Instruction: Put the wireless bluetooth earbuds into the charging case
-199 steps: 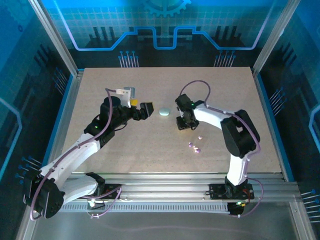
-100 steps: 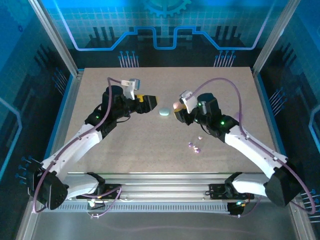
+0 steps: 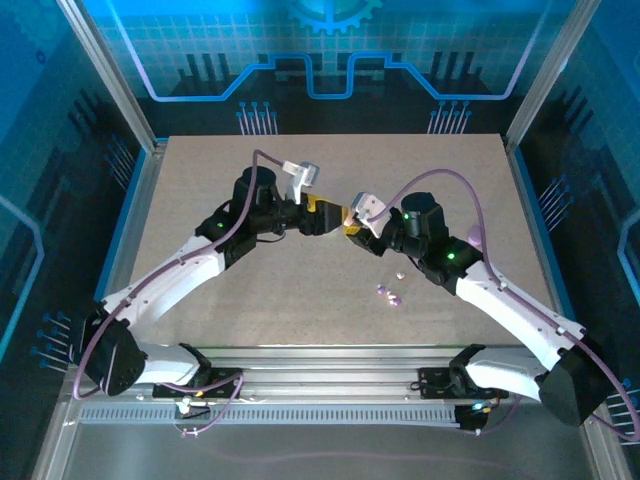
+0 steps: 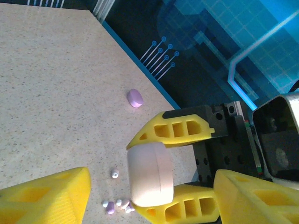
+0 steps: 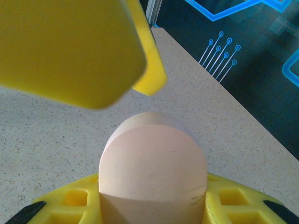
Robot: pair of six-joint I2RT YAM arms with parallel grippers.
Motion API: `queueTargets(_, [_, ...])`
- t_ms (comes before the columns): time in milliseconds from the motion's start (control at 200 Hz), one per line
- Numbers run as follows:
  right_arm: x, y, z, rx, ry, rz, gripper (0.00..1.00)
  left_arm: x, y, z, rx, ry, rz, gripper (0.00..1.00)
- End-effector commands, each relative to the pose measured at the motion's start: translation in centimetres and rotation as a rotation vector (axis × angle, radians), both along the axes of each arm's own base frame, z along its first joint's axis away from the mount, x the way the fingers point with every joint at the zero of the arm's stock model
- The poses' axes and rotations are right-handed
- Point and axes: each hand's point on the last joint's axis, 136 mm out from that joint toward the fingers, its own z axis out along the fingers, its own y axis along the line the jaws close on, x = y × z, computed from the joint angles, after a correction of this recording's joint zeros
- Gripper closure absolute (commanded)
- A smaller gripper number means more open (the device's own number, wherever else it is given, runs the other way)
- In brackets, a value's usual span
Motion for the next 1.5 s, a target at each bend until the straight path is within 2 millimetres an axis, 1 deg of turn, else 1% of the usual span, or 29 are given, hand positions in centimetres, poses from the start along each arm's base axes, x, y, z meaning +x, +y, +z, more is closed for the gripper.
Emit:
queueTargets(0, [-0.6, 0.7, 2.4, 0.028, -0.086, 0.044, 0.67, -0.4, -1.3, 1.4, -0.014, -0.041, -0.065, 0.31])
queueTargets(100, [-0.6, 0.6, 3.1, 0.053, -0.111, 0.039, 0.67, -0.3, -1.7, 1.3, -0.015, -0.029, -0.075, 0.35])
queueTargets(170, [-0.7, 0.7, 3.6, 0.068, -0.128, 0.041, 0.67, -0.1, -1.9, 0.7, -0.007, -0.019, -0.076, 0.36])
queueTargets(240, [-0.8, 0.6, 3.5, 0.064, -0.126, 0.036, 0.67, 0.1, -2.0, 0.0, 0.009, 0.003, -0.075, 0.41])
queueTargets(300, [-0.7, 0.5, 3.6, 0.064, -0.130, 0.029, 0.66, -0.1, -2.2, -0.3, 0.010, 0.017, -0.086, 0.43])
queueTargets(455, [-0.9, 0.7, 3.6, 0.047, -0.148, 0.038, 0.64, -0.2, -2.8, 0.0, -0.002, 0.011, -0.096, 0.47])
queueTargets(570, [-1.0, 0.9, 3.5, 0.026, -0.164, 0.041, 0.64, -0.3, -3.1, 0.0, -0.005, 0.020, -0.098, 0.57])
queueTargets(635, [-0.9, 0.8, 3.6, 0.022, -0.174, 0.035, 0.63, -0.1, -3.1, -0.1, -0.005, 0.031, -0.091, 0.65])
queueTargets(715, [-0.7, 0.5, 3.9, 0.006, -0.202, 0.012, 0.58, 0.1, -2.9, 0.1, -0.015, 0.038, -0.068, 0.70])
queueTargets(725, [-0.7, 0.4, 3.1, -0.006, -0.192, 0.006, 0.58, 0.1, -2.9, 0.1, -0.018, 0.041, -0.065, 0.71])
queueTargets(735, [-0.6, 0.3, 2.8, -0.011, -0.191, 0.001, 0.58, 0.1, -2.9, 0.2, -0.020, 0.039, -0.061, 0.72])
queueTargets(795, [-0.5, -0.2, 3.0, -0.012, -0.219, -0.024, 0.56, 0.3, -2.6, 0.5, -0.033, 0.053, -0.035, 0.80])
queueTargets(860, [-0.6, -0.6, 3.3, 0.004, -0.255, -0.034, 0.48, 0.3, -2.4, 0.9, -0.059, 0.072, -0.015, 0.80])
queueTargets(915, [-0.7, -0.9, 3.7, 0.025, -0.287, -0.045, 0.41, 0.1, -2.4, 1.7, -0.103, 0.080, -0.017, 0.80])
queueTargets(966, [-0.5, -1.2, 3.4, 0.022, -0.303, -0.053, 0.37, -0.2, -2.4, 2.2, -0.142, 0.093, -0.016, 0.80])
queueTargets(1026, [-0.4, -1.5, 2.7, -0.003, -0.306, -0.042, 0.37, -0.5, -2.3, 2.8, -0.187, 0.102, -0.020, 0.80])
queueTargets(1086, [-0.1, -2.0, 2.8, 0.028, -0.297, -0.047, 0.38, -0.7, -2.3, 3.4, -0.226, 0.111, -0.025, 0.80])
queueTargets(1136, [-0.3, -2.3, 3.6, 0.088, -0.309, -0.033, 0.39, -0.8, -2.2, 3.7, -0.255, 0.126, -0.021, 0.80])
queueTargets(1176, [-0.6, -2.3, 4.8, 0.148, -0.349, -0.014, 0.39, -0.9, -2.2, 4.0, -0.273, 0.134, -0.023, 0.80])
queueTargets(1246, [-0.6, -2.7, 6.0, 0.203, -0.377, -0.007, 0.39, -1.0, -2.2, 4.4, -0.296, 0.143, -0.031, 0.80])
queueTargets(1361, [-1.4, -2.0, 6.9, 0.199, -0.402, 0.081, 0.41, -1.1, -2.2, 4.8, -0.320, 0.162, -0.038, 0.80])
queueTargets(1426, [-1.6, -1.7, 7.5, 0.200, -0.427, 0.107, 0.41, -1.0, -2.2, 4.5, -0.309, 0.182, -0.031, 0.80])
queueTargets(1496, [-1.6, -1.5, 7.8, 0.185, -0.451, 0.123, 0.42, -1.0, -2.3, 4.5, -0.303, 0.187, -0.031, 0.80])
